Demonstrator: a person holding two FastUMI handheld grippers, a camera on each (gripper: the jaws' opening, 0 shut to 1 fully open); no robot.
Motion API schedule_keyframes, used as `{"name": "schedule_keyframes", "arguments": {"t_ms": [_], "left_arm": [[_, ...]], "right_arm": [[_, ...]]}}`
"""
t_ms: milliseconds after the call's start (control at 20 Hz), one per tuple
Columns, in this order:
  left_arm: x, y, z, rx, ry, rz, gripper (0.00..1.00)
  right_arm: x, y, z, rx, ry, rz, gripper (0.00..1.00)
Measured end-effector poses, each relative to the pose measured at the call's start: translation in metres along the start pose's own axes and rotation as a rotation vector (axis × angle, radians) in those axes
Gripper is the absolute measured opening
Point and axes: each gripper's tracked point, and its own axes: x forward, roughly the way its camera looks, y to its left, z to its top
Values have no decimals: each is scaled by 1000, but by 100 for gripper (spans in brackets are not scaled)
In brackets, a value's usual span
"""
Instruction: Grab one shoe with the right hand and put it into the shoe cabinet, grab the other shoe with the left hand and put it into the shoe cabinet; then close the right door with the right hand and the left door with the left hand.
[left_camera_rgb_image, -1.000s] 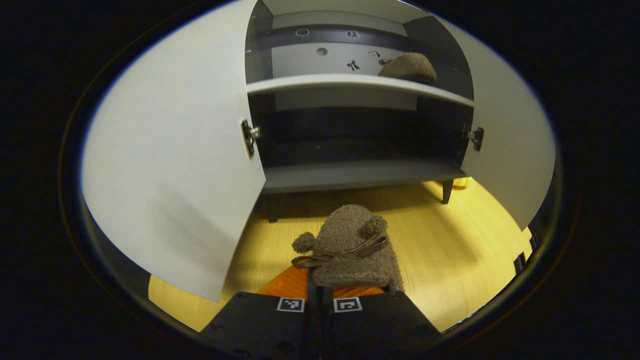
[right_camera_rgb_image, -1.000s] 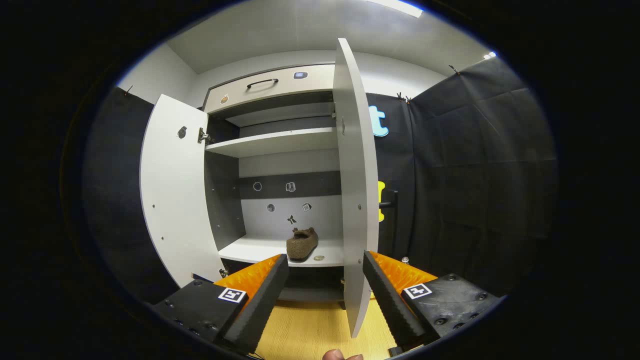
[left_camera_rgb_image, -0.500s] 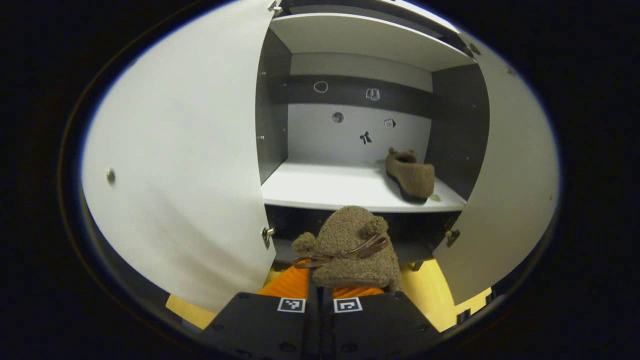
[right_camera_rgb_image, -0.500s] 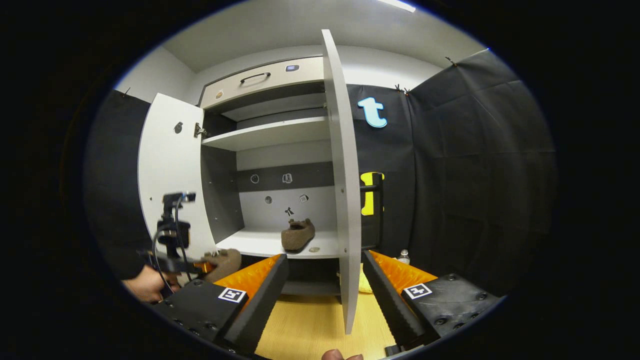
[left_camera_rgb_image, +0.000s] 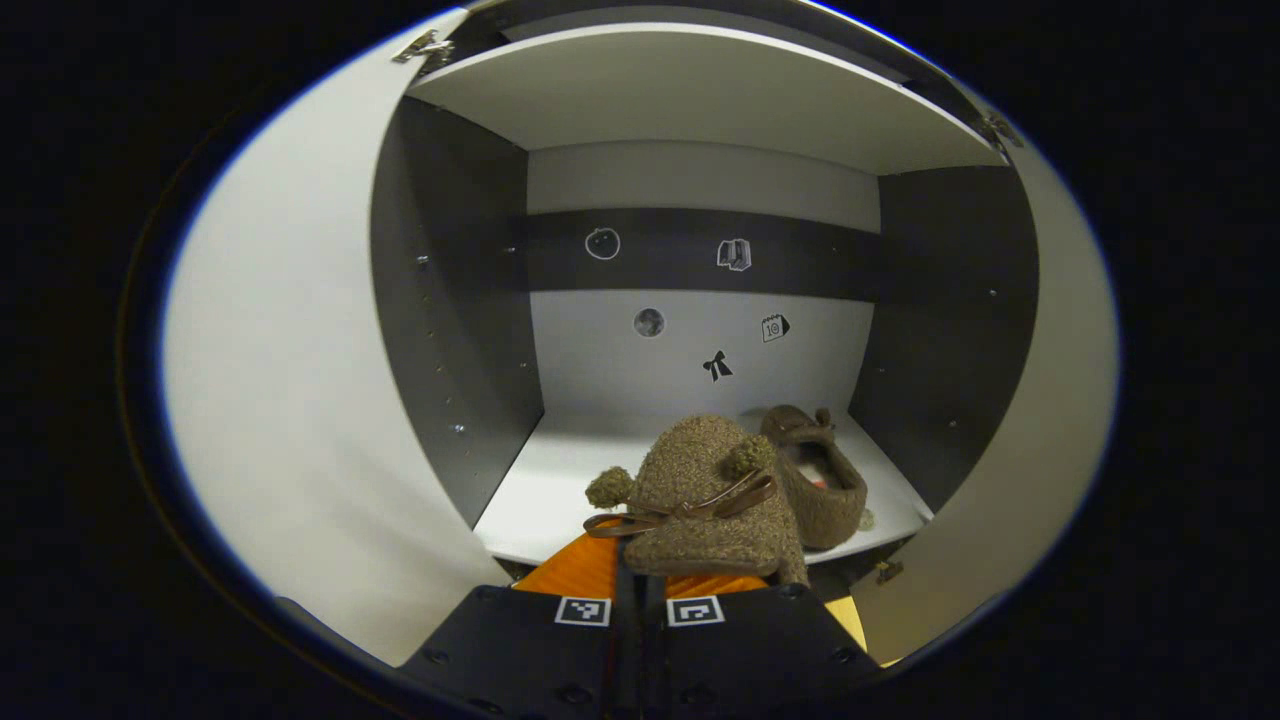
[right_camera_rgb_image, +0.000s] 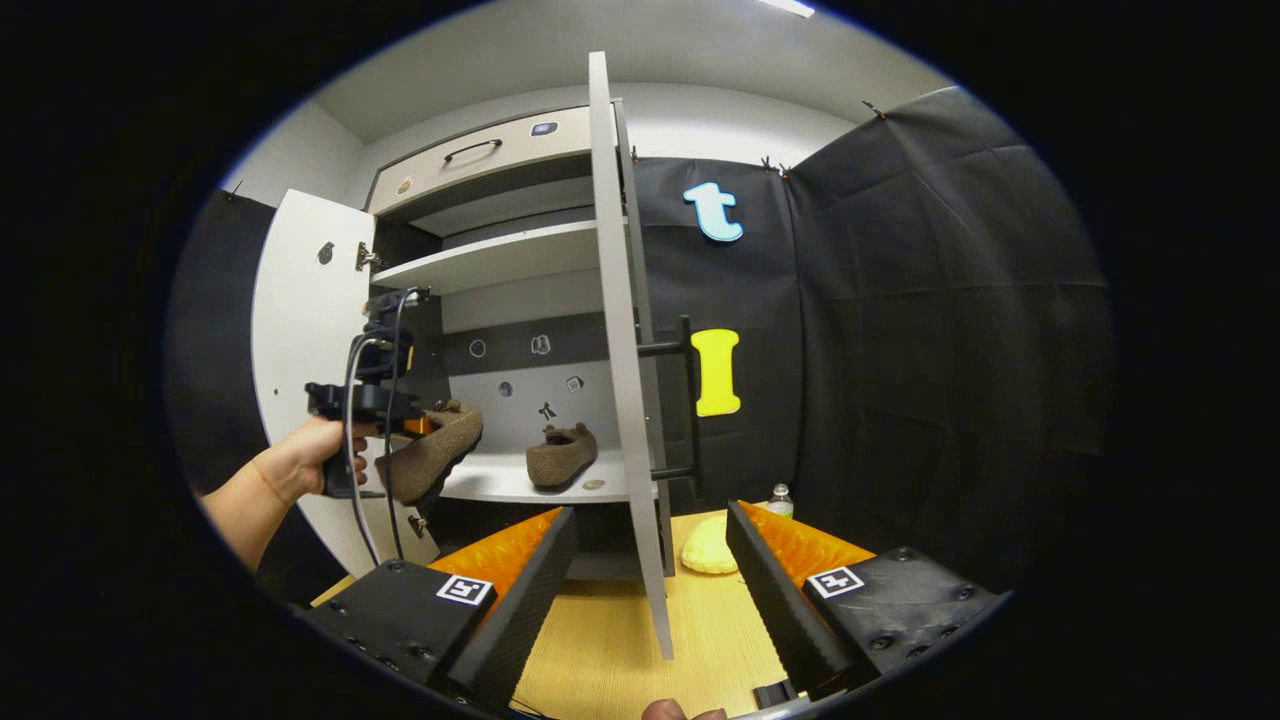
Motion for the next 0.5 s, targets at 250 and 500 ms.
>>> {"name": "schedule_keyframes", "arguments": {"t_ms": [250,500], "left_arm": [[81,-1,10,30,53,34,6],[140,-1,3,12,115,48,6]], "right_arm": [[0,-22,-2,7,7,-46,98],[-1,-37,0,1,3,-92,98]]}}
